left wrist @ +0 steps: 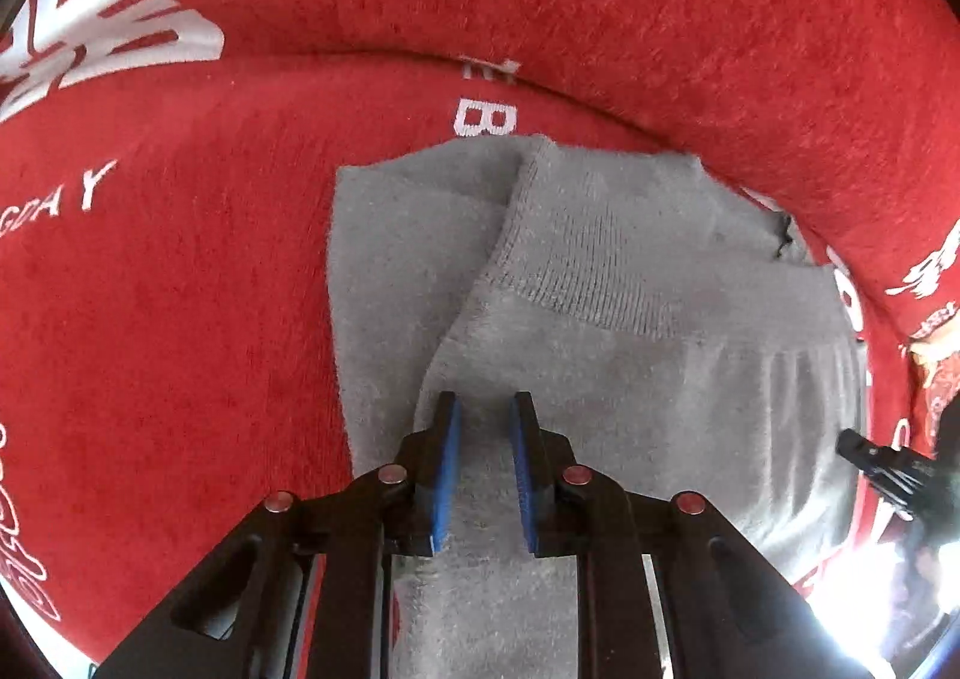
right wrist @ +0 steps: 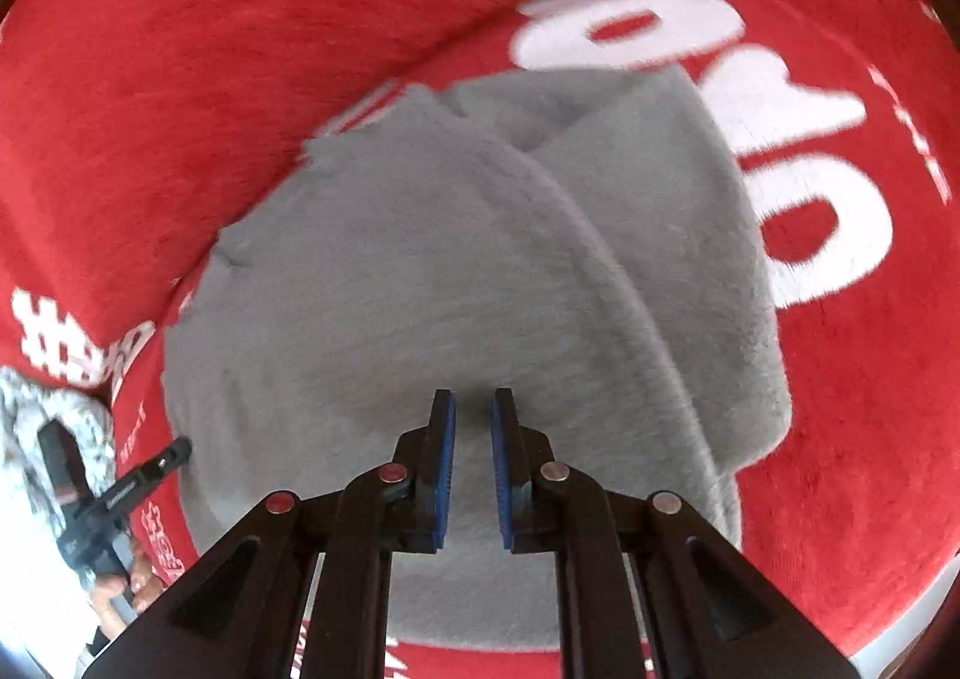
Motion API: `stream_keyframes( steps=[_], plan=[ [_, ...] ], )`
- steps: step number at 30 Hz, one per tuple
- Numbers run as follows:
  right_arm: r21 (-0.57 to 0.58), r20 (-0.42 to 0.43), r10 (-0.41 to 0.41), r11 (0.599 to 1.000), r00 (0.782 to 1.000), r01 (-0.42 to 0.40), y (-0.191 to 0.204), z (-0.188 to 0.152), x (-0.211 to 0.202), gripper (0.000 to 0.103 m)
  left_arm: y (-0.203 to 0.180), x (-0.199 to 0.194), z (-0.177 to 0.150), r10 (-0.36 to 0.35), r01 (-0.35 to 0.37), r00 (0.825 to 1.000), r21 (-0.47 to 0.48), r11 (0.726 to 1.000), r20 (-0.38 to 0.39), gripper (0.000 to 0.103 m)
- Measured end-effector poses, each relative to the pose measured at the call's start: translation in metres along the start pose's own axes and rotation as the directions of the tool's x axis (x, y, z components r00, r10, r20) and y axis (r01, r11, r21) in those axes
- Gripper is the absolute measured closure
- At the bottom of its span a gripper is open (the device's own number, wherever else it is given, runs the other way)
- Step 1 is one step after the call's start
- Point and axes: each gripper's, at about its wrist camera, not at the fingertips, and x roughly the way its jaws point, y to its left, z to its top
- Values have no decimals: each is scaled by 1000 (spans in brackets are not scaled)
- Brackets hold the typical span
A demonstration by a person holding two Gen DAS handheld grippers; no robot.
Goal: Fold small clothes
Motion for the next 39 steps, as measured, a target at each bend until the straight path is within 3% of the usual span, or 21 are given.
stream_keyframes(
  steps=[5, 12, 26, 31, 37, 38, 39],
  plan=[
    [80, 35, -20, 997, 999, 17, -21, 3, -17, 94, 1, -11, -5, 65, -65, 998, 18, 998, -2, 82],
    [4, 30, -50, 999, 998, 50, -6, -13, -38, 89, -5, -27, -26, 110, -108, 993, 54, 993, -38, 82],
    [-74, -129, 20, 997, 991, -30, 38, -100, -31, 88, -25, -45, -69, 175, -171, 981, 47, 984, -86, 82],
    [-70, -170, 29, 997, 985, -41, 50, -117, -17, 73, -27, -46, -77, 207, -201, 974, 63, 977, -89, 82],
    [-79, -202, 36, 996, 979, -52, 63, -130, -6, 71, -25, -39, -84, 225, -216, 967, 80, 973, -122, 82],
    [-80, -205, 35, 995, 978, -52, 64, -132, -5, 69, -24, -39, -86, 224, -215, 967, 79, 973, -119, 79],
    [-81, -206, 35, 995, 978, -53, 65, -133, -5, 67, -23, -39, -87, 221, -213, 968, 74, 974, -120, 66]
  ],
)
